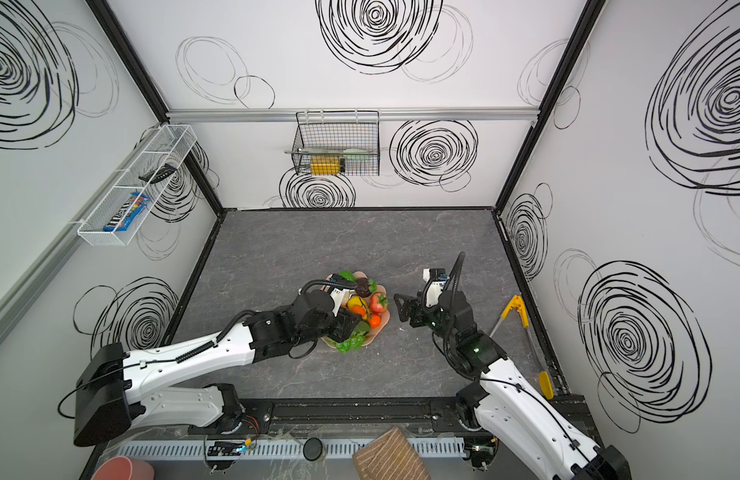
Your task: Place and organize the fake fruits in the fruit bowl
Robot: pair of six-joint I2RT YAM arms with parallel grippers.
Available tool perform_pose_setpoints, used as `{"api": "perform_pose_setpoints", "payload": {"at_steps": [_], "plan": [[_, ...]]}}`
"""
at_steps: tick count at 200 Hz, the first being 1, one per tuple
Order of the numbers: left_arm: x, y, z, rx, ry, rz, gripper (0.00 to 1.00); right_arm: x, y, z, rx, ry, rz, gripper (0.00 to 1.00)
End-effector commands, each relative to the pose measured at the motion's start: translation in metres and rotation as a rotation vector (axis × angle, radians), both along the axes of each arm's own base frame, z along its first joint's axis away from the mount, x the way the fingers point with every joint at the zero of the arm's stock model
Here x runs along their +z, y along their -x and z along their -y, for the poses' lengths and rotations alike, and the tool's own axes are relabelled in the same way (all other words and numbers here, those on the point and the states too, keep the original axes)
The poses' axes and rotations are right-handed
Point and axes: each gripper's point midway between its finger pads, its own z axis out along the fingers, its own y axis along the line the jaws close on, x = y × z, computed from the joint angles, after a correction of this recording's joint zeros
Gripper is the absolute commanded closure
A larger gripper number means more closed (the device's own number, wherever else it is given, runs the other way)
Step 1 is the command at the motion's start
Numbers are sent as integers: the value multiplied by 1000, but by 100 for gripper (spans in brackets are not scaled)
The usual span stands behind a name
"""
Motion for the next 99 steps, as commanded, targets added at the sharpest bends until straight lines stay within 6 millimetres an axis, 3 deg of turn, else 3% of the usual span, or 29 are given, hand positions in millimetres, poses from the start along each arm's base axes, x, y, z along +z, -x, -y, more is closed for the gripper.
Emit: {"api": "perform_pose_setpoints", "payload": {"at_steps": [1,50,68,99], "plan": [[26,-11,-1,13,85,56,44,10,-4,3,-21,-8,29,14],[69,-50,-35,155,186,173,33,20,-15,12,-78,20,36,9],[77,-73,-66,269,167,230,33,20,-25,23,-140,56,12,7],[78,-106,-139,530,125,342,26,16,-42,45,-234,84,-25,3]]}}
